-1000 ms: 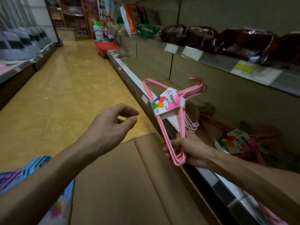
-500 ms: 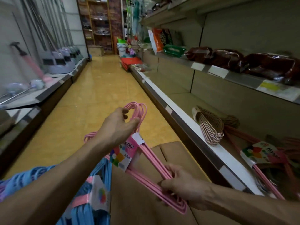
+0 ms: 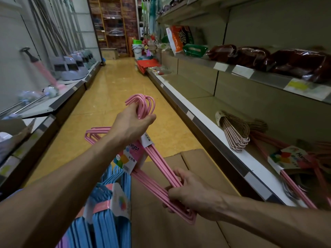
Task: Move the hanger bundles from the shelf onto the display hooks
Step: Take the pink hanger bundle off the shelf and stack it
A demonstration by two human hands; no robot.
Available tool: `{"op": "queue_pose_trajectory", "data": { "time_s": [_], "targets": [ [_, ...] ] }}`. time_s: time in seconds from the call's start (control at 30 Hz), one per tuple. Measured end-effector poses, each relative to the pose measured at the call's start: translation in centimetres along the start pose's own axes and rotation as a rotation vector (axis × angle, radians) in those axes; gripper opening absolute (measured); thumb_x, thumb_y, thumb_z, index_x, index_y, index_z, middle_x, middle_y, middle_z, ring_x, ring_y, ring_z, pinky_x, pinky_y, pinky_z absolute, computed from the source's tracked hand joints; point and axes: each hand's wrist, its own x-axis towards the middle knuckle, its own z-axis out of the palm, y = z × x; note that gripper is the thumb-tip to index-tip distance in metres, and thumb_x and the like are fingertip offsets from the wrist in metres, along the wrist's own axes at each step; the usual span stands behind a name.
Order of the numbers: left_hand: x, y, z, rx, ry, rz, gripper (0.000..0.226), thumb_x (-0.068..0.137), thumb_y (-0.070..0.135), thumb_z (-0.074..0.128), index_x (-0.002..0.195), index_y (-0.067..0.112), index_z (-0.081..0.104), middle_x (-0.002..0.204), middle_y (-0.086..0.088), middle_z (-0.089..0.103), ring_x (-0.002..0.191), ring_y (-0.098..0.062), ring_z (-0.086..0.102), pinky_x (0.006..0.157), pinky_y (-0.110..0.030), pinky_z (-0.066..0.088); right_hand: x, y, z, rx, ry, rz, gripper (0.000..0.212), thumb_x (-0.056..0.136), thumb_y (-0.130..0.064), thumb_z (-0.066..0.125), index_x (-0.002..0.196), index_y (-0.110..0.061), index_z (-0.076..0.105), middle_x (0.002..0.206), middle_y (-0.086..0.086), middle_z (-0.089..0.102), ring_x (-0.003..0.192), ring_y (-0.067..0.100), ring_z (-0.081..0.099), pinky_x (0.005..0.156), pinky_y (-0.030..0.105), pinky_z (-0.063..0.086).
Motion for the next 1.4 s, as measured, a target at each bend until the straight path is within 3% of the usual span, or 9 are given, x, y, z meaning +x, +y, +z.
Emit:
{"op": "queue_pose_trajectory", "data": {
  "time_s": [0.13, 0.33, 0.47, 0.6, 0.7, 0.87, 0.97, 1.13, 1.4],
  "targets": [
    [0.2, 0.5, 0.3, -0.073, 0.045, 0.043, 0.021, 0.092, 0.037, 0.064, 0.109, 0.027, 0.055, 0.102, 0.003, 0.064, 0.095, -0.015, 0.062, 0.088, -0.036, 0.052, -0.6, -0.1, 0.0, -0.003, -0.008, -0.049, 0.038, 0.093, -0.005, 0.06, 0.12, -0.026, 0.043, 0.107, 0.026, 0.068, 0.081, 0.027, 0.066, 0.086, 0.051, 0.056],
    [0.2, 1.6, 1.2, -0.346, 0.207, 0.009, 0.029, 0.082, 0.037, 0.076, 0.106, 0.024, 0.064, 0.094, 0.008, 0.067, 0.089, -0.007, 0.064, 0.078, -0.023, 0.053, -0.8, 0.1, 0.9, -0.005, 0.012, -0.122, 0.046, 0.087, -0.012, 0.071, 0.123, -0.027, 0.045, 0.107, 0.013, 0.066, 0.079, 0.021, 0.068, 0.075, 0.034, 0.061],
    [0.3, 1.4, 1.1, -0.447, 0.264, -0.007, 0.028, 0.08, 0.034, 0.079, 0.103, 0.022, 0.068, 0.094, 0.001, 0.071, 0.089, -0.014, 0.068, 0.072, -0.026, 0.055, -0.4, 0.1, 1.6, -0.018, 0.021, -0.148, 0.064, 0.077, -0.029, 0.083, 0.128, -0.029, 0.043, 0.114, 0.007, 0.061, 0.099, 0.032, 0.069, 0.082, 0.05, 0.06],
    [0.2, 0.8, 0.7, -0.568, 0.233, -0.028, 0.025, 0.082, 0.024, 0.078, 0.105, 0.02, 0.071, 0.095, -0.002, 0.072, 0.092, -0.019, 0.071, 0.078, -0.031, 0.059, -0.1, -0.3, 1.9, -0.069, -0.026, -0.154, 0.073, 0.077, -0.034, 0.081, 0.135, -0.029, 0.037, 0.117, -0.003, 0.056, 0.105, 0.014, 0.061, 0.087, 0.032, 0.057],
    [0.0, 0.4, 0.7, -0.63, 0.218, -0.036, 0.022, 0.082, 0.02, 0.078, 0.103, 0.018, 0.071, 0.092, -0.002, 0.073, 0.089, -0.019, 0.072, 0.074, -0.029, 0.059, 0.5, -1.1, 1.6, -0.081, -0.046, -0.133, 0.073, 0.079, -0.04, 0.077, 0.138, -0.026, 0.036, 0.118, -0.002, 0.057, 0.105, 0.013, 0.063, 0.087, 0.028, 0.056],
    [-0.5, 0.0, 0.7, -0.664, 0.175, -0.026, 0.018, 0.081, 0.017, 0.078, 0.098, 0.016, 0.071, 0.09, -0.005, 0.074, 0.089, -0.022, 0.073, 0.08, -0.042, 0.061, 2.0, -2.4, 0.5, -0.132, 0.009, -0.152, 0.065, 0.077, -0.057, 0.07, 0.126, -0.016, 0.059, 0.111, -0.004, 0.068, 0.097, 0.004, 0.065, 0.087, 0.024, 0.051],
    [-0.8, 0.0, 1.0, -0.667, 0.184, -0.022, 0.016, 0.081, 0.016, 0.078, 0.095, 0.017, 0.071, 0.092, -0.008, 0.075, 0.09, -0.024, 0.074, 0.084, -0.046, 0.06, 2.4, -2.4, 0.4, 0.071, -0.107, -0.136, 0.05, 0.085, -0.041, 0.071, 0.122, -0.006, 0.062, 0.115, 0.01, 0.07, 0.099, 0.015, 0.066, 0.081, 0.027, 0.048],
    [-1.2, 0.0, 1.6, -0.643, 0.192, -0.025, 0.018, 0.08, 0.021, 0.079, 0.096, 0.017, 0.072, 0.094, -0.009, 0.075, 0.089, -0.025, 0.073, 0.083, -0.047, 0.06, 2.6, -2.3, 1.6, 0.32, -0.302, -0.03, 0.043, 0.09, -0.016, 0.068, 0.13, -0.006, 0.057, 0.119, 0.013, 0.067, 0.115, 0.029, 0.064, 0.099, 0.042, 0.052],
    [-1.5, -0.8, 1.6, -0.443, 0.166, -0.031, 0.02, 0.082, 0.029, 0.077, 0.098, 0.021, 0.071, 0.091, -0.003, 0.072, 0.084, -0.018, 0.072, 0.071, -0.033, 0.062, 3.5, -2.1, 2.1, 0.331, -0.351, -0.004, 0.024, 0.093, -0.008, 0.061, 0.116, -0.01, 0.059, 0.094, 0.004, 0.067, 0.088, 0.018, 0.067, 0.086, 0.035, 0.057]
  ]
}}
